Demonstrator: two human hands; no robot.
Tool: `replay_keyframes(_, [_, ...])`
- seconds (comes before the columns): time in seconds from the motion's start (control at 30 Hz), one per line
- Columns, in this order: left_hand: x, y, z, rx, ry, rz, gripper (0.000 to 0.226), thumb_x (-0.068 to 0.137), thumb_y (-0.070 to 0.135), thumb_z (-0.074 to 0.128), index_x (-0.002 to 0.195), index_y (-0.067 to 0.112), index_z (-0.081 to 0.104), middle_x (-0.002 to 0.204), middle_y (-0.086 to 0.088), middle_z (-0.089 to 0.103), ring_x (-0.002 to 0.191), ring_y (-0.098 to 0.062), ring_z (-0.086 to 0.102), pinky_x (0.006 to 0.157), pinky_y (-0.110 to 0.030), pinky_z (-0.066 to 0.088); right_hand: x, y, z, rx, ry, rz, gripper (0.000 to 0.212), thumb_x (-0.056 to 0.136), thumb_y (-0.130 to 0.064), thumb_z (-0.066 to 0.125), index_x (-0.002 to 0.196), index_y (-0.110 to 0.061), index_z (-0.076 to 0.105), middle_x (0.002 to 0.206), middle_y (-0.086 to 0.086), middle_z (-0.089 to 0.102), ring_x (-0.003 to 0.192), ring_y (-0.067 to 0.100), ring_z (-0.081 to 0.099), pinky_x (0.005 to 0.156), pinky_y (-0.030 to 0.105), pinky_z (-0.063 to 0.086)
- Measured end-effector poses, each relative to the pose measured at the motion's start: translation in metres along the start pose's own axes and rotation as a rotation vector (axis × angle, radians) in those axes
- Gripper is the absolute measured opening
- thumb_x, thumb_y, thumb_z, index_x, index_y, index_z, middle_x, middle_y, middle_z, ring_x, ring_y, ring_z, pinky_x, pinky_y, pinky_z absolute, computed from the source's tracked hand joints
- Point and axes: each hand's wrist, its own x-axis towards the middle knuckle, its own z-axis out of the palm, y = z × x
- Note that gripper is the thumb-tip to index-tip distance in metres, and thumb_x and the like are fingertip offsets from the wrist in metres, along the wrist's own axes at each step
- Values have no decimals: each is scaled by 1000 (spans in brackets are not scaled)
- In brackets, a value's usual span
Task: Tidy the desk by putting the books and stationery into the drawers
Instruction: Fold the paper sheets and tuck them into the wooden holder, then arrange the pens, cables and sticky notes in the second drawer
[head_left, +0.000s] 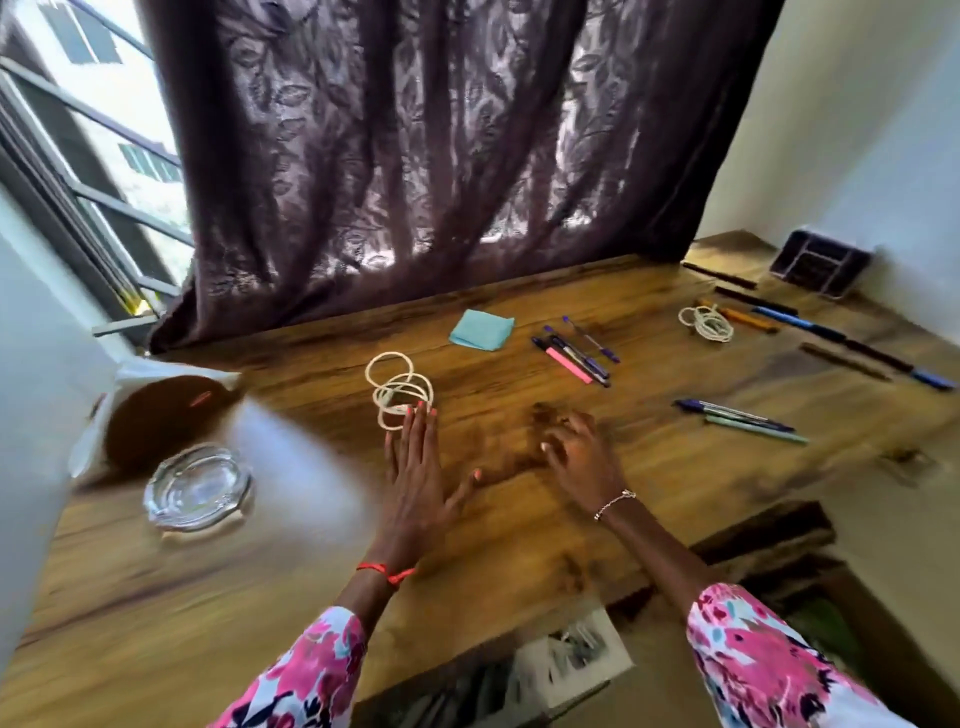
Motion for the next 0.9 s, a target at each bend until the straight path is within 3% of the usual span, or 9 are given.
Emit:
replay_keyframes(0.2, [11, 89, 41, -45, 60, -106, 93, 75, 65, 25, 146, 7, 14, 155, -12, 7, 141, -16, -6, 113, -40, -7, -16, 87, -58, -14, -9, -47, 25, 90, -17, 51, 105, -1, 63, 120, 17, 52, 117, 32, 45, 102, 39, 38])
replay_keyframes(0.4, [14, 165, 74, -69, 104, -166, 89, 75, 63, 29, 144, 7, 21, 153, -13, 16, 142, -23, 3, 112, -47, -2, -30, 157, -112, -10, -4, -112, 29, 91, -17, 48, 115, -6, 61, 131, 15, 48, 127, 29, 40, 109, 34, 29])
replay_keyframes(0.5, [10, 199, 87, -85, 67, -166, 91, 74, 65, 25, 145, 8, 21, 154, -11, 14, 143, -23, 2, 113, -45, -3, -35, 181, -131, 17, 31, -106, 31, 90, -13, 52, 116, 3, 58, 130, 21, 47, 125, 32, 41, 109, 34, 29])
replay_keyframes(0.63, [16, 227, 102, -143, -3, -167, 92, 74, 66, 23, 144, 7, 21, 153, -12, 17, 143, -24, 7, 112, -37, -4, -35, 214, -138, 149, 53, -27, 32, 88, -12, 55, 117, 2, 57, 126, 19, 50, 121, 31, 44, 105, 34, 34])
replay_keyframes(0.7, [22, 237, 107, -222, -45, -173, 82, 81, 60, 35, 142, 6, 26, 150, -14, 25, 141, -25, 16, 113, -35, 6, -35, 228, -136, 221, 60, 16, 28, 88, -11, 55, 113, 2, 58, 121, 19, 52, 118, 32, 46, 102, 35, 36])
replay_keyframes(0.77, [31, 246, 115, -311, -47, -176, 63, 89, 40, 52, 137, 3, 37, 142, -15, 39, 133, -27, 33, 108, -33, 24, -34, 239, -135, 294, 86, 39, 24, 88, -9, 56, 108, 2, 61, 116, 19, 55, 112, 30, 50, 97, 30, 38])
replay_keyframes(0.9, [50, 261, 128, -567, -1, -263, 21, 89, 17, 60, 108, 8, 63, 103, -6, 67, 94, -18, 63, 85, -39, 51, -31, 254, -143, 572, 160, 147, 12, 87, -6, 57, 94, 0, 66, 94, 12, 63, 86, 16, 57, 74, 9, 44])
